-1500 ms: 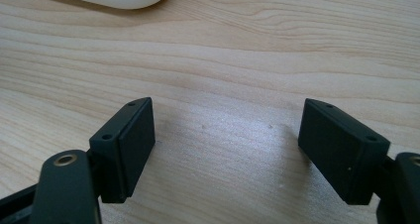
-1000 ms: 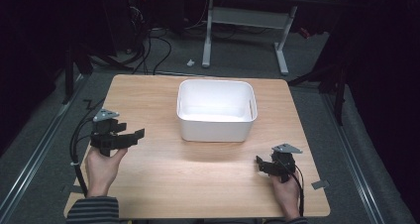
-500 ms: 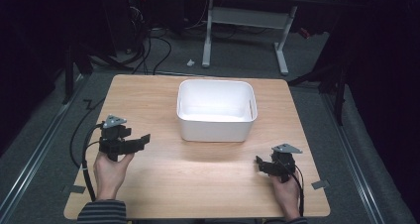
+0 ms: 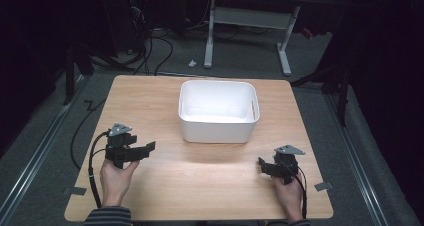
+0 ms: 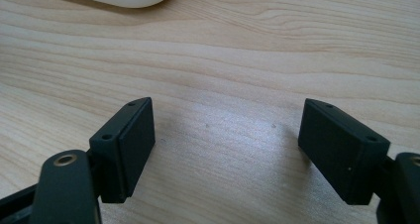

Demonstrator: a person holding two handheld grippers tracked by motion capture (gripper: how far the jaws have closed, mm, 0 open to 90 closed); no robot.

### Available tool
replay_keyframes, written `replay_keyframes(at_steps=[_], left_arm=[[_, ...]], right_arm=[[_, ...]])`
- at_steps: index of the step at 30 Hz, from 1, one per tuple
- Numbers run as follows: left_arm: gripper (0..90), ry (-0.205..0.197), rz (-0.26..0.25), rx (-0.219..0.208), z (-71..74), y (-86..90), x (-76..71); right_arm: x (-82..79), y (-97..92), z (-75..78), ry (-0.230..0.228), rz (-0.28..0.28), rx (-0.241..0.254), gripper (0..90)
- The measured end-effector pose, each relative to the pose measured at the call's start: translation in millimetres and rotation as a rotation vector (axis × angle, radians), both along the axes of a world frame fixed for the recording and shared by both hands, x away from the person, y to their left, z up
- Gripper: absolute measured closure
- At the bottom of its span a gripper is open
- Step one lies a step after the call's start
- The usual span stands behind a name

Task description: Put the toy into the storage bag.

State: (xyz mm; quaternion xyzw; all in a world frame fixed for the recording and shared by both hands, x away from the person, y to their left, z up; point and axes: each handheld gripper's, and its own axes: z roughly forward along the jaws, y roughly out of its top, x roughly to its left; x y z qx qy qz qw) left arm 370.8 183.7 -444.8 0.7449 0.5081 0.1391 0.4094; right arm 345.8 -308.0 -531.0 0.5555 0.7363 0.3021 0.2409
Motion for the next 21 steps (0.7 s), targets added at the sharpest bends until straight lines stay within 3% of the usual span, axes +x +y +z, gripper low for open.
replay_keyframes(at_steps=[5,9,21], left_arm=[[24.8,0.016,-0.002,0.005,-6.8,-1.7,-1.3],[26.6,0.037,-0.002,-0.018,-12.0,-0.2,-1.8],[25.6,0.047,0.007,-0.033,-29.3,0.4,-5.7]], right_arm=[[0.0,0.0,0.0,0.0,0.0,0.0,22.1],[-0.1,0.0,0.0,0.0,0.001,-0.001,22.1],[-0.2,0.1,0.0,0.001,-0.001,0.001,22.1]])
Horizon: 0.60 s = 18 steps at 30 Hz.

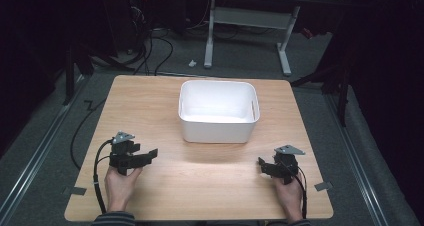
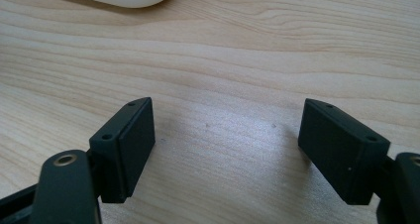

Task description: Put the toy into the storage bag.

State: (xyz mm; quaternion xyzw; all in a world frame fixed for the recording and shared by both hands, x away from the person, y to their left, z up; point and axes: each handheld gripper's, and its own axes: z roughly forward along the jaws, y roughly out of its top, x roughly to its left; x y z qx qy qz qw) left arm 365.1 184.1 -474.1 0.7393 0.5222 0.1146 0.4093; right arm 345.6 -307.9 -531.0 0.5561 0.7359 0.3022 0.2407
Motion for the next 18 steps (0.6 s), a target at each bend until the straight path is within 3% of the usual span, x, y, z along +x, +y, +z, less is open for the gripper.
replay_keyframes(at_steps=[3,8,11,18], left_arm=[[25.5,-0.016,0.007,-0.013,-3.0,0.9,-3.0],[25.2,-0.002,0.016,-0.025,-13.2,3.7,-4.1],[24.8,0.007,0.026,-0.018,-18.6,5.4,-3.9],[25.6,-0.015,0.04,0.012,-27.8,2.7,-4.2]], right_arm=[[0.1,-0.1,0.0,0.0,0.0,0.0,22.1],[0.0,0.1,0.0,0.0,-0.002,0.001,22.1],[0.1,0.1,0.0,0.0,-0.001,0.001,22.1],[0.0,0.2,0.0,0.0,-0.002,0.001,22.1]])
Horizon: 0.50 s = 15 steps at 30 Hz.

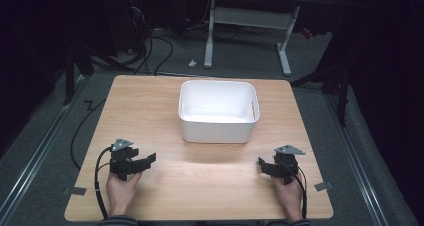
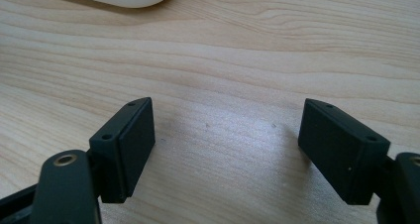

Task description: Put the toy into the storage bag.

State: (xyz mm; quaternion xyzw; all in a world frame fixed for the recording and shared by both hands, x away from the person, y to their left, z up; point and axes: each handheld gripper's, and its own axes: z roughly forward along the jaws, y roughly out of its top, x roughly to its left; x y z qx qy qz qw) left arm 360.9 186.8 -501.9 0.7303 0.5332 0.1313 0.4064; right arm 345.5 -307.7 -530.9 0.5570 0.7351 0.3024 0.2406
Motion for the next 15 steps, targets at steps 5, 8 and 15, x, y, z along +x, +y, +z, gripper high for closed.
replay_keyframes(at_steps=[5,8,15], left_arm=[[25.6,0.011,-0.011,0.022,-7.1,-6.0,3.3],[25.4,0.013,-0.012,0.022,-10.9,-8.8,5.0],[25.8,0.002,0.005,0.057,-16.7,-15.3,7.4]], right_arm=[[0.0,0.0,0.0,-0.001,0.001,-0.001,22.1],[-0.1,0.0,0.0,0.0,0.0,-0.001,22.1],[-0.1,-0.1,0.0,0.0,0.0,-0.001,22.1]])
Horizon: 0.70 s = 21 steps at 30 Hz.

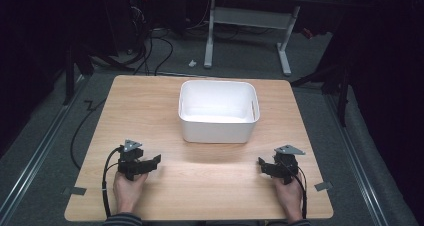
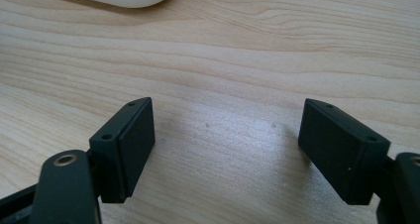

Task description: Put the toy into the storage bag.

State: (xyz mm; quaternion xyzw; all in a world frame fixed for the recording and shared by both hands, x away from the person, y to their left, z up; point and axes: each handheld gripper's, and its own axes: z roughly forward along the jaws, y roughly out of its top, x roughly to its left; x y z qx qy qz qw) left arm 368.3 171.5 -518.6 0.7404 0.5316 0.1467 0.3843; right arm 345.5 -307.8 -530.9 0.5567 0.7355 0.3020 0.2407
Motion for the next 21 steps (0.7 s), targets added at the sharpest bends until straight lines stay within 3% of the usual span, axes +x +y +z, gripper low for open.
replay_keyframes(at_steps=[11,16,19,21], left_arm=[[25.4,-0.014,0.036,0.031,-4.8,-3.1,3.5],[23.6,0.004,0.027,0.088,-11.3,-7.9,6.3],[20.7,-0.018,0.038,0.13,-14.0,-11.9,6.4],[18.7,-0.058,0.048,0.152,-17.8,-15.7,4.4]], right_arm=[[0.1,0.0,0.0,0.0,0.0,0.002,22.1],[0.1,0.0,0.0,0.0,0.0,0.002,22.1],[0.0,0.0,0.0,0.0,0.0,0.002,22.1],[0.0,0.0,0.0,0.0,0.001,0.002,22.1]])
